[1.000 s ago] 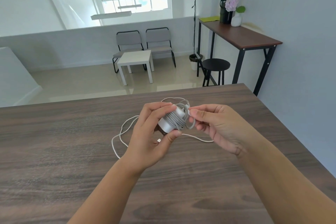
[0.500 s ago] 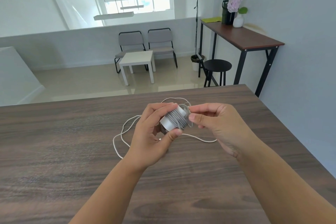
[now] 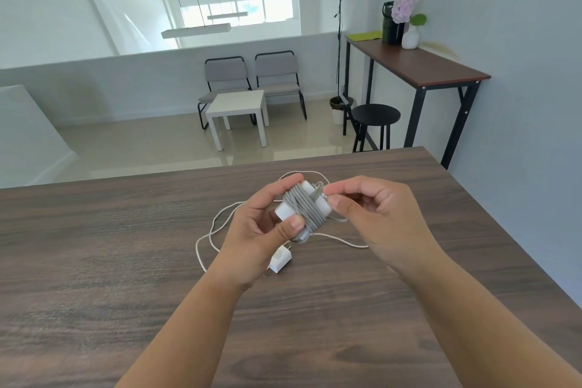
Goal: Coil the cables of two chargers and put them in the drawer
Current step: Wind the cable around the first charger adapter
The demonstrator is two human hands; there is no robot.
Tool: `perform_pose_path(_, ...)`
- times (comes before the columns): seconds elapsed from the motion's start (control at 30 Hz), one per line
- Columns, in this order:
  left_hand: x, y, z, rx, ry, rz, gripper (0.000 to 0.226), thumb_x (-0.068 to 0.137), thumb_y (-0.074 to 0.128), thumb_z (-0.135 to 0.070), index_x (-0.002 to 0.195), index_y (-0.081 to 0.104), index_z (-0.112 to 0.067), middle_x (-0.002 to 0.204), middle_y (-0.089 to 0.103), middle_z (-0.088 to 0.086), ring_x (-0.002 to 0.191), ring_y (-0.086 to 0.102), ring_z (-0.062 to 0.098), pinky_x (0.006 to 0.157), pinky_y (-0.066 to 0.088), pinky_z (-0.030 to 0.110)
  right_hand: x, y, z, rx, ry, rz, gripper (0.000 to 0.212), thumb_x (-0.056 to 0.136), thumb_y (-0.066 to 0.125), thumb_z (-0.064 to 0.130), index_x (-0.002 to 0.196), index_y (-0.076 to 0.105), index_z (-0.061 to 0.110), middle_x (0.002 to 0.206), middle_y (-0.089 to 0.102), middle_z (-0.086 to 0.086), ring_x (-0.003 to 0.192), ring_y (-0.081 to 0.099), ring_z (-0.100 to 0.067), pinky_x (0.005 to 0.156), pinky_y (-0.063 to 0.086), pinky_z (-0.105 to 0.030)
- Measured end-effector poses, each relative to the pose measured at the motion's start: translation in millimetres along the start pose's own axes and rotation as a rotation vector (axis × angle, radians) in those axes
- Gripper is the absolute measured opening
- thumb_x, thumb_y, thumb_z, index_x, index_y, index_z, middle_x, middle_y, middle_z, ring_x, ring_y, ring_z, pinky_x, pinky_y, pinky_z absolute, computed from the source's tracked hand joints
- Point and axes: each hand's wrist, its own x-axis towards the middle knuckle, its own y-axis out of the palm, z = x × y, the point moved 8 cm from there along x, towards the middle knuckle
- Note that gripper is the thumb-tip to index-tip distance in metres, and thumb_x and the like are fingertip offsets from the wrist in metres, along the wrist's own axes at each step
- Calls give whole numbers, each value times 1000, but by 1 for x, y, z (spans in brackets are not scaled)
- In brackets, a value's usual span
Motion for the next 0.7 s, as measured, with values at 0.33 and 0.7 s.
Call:
perform_pose_path(0.33,1,1,3,77,-7,10,54,78,79,-18,129,62,-19,123,59,19,109,63,23,88,53,35,-12,-6,-16,369,88,-160,23,74,72,-11,79,58,6,66,70,-5,58,61,-11,56,51,-19)
perform_pose_path(0.7,3,4,7,29,-69,61,55,76,82,-25,128,63,-19,122,66,7,111,64,22,89,52,32,-11,-14,-9,67,45,-150,37,74,74,-8,83,61,26,80,56,3,58,55,-9,51,46,-19)
